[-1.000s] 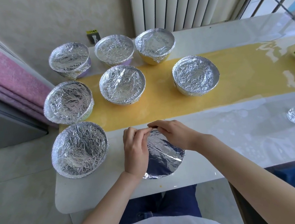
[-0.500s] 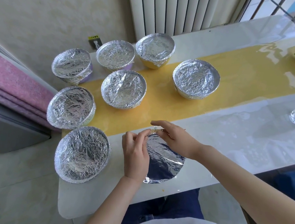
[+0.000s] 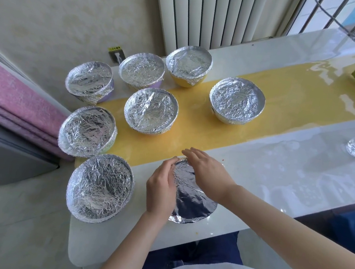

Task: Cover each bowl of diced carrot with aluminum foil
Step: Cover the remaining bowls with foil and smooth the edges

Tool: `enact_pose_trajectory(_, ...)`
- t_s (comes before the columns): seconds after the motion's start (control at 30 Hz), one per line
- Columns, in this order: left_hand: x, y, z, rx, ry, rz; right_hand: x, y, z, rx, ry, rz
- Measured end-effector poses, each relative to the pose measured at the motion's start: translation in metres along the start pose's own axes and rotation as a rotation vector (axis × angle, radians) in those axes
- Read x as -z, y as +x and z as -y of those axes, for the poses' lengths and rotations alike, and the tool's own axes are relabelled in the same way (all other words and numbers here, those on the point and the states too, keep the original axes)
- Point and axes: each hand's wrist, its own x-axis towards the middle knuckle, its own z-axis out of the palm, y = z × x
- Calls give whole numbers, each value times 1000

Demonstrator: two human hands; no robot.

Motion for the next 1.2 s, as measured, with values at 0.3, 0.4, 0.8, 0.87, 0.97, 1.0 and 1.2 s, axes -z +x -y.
enact_pose_trajectory(0.3,-5,-9,14,482,-103,101,-7,2,-27,-169,84,131)
enact_pose_trajectory(0.4,-9,-17,12,507,-168,126,-17,-1,-32,-176,122,176)
enact_pose_trajectory(0.8,-14,-13,9,440,-230,116,-19,10,-33,-278,33,179)
enact_pose_trajectory(0.87,-13,-14,10,414,-205,112,-20,14,-31,-232,0,195)
enact_pose_trajectory(0.97,-13,-15,11,406,-191,102,-26,17,-26,-187,74,172)
enact_pose_trajectory(1.0,-12,-15,11,408,-191,101,-27,18,-26,-186,77,156)
enact_pose_trajectory(1.2,-16,-16,13,410,-186,102,-26,27,-31,-138,4,190)
